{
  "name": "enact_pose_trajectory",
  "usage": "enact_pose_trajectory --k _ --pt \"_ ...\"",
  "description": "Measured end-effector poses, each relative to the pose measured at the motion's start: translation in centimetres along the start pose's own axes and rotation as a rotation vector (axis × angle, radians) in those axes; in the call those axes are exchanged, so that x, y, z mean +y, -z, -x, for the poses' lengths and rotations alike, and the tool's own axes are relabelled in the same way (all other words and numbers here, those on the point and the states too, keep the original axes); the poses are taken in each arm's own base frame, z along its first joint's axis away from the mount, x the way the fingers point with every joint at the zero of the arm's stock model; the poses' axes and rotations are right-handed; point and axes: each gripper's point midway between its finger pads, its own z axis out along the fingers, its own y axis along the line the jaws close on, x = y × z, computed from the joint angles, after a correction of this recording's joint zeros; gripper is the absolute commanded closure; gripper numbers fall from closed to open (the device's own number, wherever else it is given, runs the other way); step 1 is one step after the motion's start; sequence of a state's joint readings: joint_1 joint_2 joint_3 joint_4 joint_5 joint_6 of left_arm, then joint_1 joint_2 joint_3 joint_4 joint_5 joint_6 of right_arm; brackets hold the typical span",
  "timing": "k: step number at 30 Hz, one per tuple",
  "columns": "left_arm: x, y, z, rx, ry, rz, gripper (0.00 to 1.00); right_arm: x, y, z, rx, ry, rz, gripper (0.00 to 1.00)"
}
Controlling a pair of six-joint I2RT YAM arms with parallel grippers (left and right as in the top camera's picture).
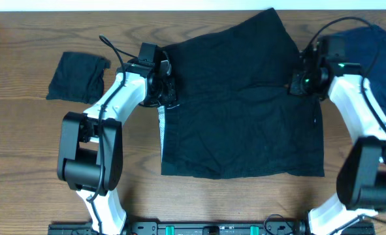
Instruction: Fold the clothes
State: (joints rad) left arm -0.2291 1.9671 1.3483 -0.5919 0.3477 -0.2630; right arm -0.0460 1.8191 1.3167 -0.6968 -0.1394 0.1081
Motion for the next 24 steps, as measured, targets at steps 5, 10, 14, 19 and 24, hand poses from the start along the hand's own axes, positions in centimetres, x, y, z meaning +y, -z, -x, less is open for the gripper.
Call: enact_pose_trajectory --k 5,10,14,19,24 --pt "1.0 -1.6 0.0 0.011 0.009 0.034 0.94 -1.1 -4.3 -0.8 0.055 0.046 -0.037 0.99" --pt "2.0 -2.1 -0.3 0.022 0.015 0.077 0.94 -2.3 -7.2 -1.9 0.105 0.071 -0.069 0.98" --pt "2.5 -2.0 -0.4 0.024 0.016 0.109 0.94 -2.5 -7.2 -1.5 0.094 0.082 -0.076 0.94" --pt "3.9 -1.5 -0.4 0.024 0.023 0.171 0.94 -2.5 -7.2 -1.5 0.091 0.087 -0.075 0.92" --pt "6.0 -0.8 -0.1 0.023 0.026 0.207 0.94 -2.4 -7.2 -1.1 0.077 0.091 -0.074 0.9"
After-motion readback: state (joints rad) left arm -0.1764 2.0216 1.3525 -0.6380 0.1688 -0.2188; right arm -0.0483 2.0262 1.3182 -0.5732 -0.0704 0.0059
